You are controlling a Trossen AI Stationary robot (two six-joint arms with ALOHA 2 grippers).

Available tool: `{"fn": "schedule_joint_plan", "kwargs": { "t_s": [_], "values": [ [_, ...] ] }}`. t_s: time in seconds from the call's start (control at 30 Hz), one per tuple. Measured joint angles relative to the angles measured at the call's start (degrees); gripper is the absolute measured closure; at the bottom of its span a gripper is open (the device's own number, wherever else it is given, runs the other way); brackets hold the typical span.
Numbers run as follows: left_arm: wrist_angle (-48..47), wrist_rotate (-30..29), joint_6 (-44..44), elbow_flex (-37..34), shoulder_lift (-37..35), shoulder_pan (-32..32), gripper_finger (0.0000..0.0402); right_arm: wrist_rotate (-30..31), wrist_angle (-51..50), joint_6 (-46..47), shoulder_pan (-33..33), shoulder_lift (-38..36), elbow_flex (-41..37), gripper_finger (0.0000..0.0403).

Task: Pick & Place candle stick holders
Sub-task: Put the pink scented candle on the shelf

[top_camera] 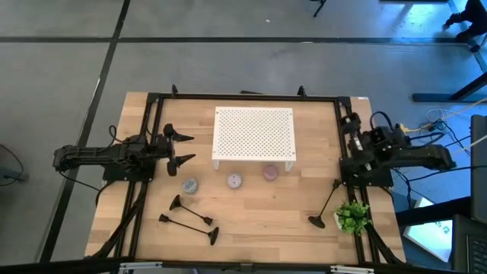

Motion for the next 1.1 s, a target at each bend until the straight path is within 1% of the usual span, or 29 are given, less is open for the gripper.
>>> {"fn": "schedule_joint_plan", "kwargs": {
  "t_s": [0.03,0.2,0.33,0.4,0.47,0.53,0.6,0.67,0.77,0.87,0.97,1.0,1.03,1.1],
  "values": [
    [0.02,0.0,0.01,0.0,0.01,-0.02,0.008,-0.92,-0.26,0.0,0.08,1.97,0.77,0.0106],
    [0.0,0.0,0.02,0.01,0.01,-0.02,0.008,-0.97,-0.73,-0.49,1.33,11.65,3.52,0.0106],
    [0.0,0.02,0.0,0.02,0.01,0.0,0.008,-1.62,-1.59,-0.93,2.19,17.74,5.97,0.0106],
    [0.01,0.0,0.02,0.0,0.01,0.0,0.008,-5.24,-5.66,-0.79,2.97,20.04,8.2,0.0106],
    [0.02,0.0,0.02,0.01,0.01,-0.02,0.008,-8.9,-11.95,-1.21,4.37,21.89,11.1,0.0106],
    [0.0,0.0,0.02,0.01,0.0,-0.01,0.008,-9.75,-19.44,-2.59,6.59,23.42,14.42,0.0106],
    [0.02,0.02,0.02,0.02,-0.01,-0.02,0.008,-8.6,-27.1,-4.81,9.41,25.19,17.38,0.0106],
    [0.0,0.0,0.02,0.01,0.01,-0.02,0.008,-3.92,-33.34,-7.44,12.81,27.24,19.8,0.0106],
    [0.0,0.0,0.02,0.01,0.01,-0.02,0.008,7.99,-37.87,-11.44,18.71,31.26,22.01,0.0106],
    [0.0,0.01,0.01,0.0,0.0,-0.02,0.008,18.84,-37.35,-16.21,24.51,36.25,22.97,0.0106],
    [0.01,0.0,0.02,0.01,0.01,-0.01,0.008,25.76,-34.55,-19.12,29.29,41.07,24.66,0.0106],
    [0.0,0.0,0.01,0.0,0.01,-0.01,0.008,27.85,-33.65,-18.25,30.75,42.46,25.49,0.0106],
    [0.01,0.01,0.02,0.01,0.01,-0.02,0.008,30.26,-33.18,-15.27,32.22,43.86,26.61,0.0106],
    [0.02,0.0,0.02,0.02,0.0,-0.02,0.008,36.27,-34.01,-5.38,35.11,46.27,29.4,0.0106]
  ]
}}
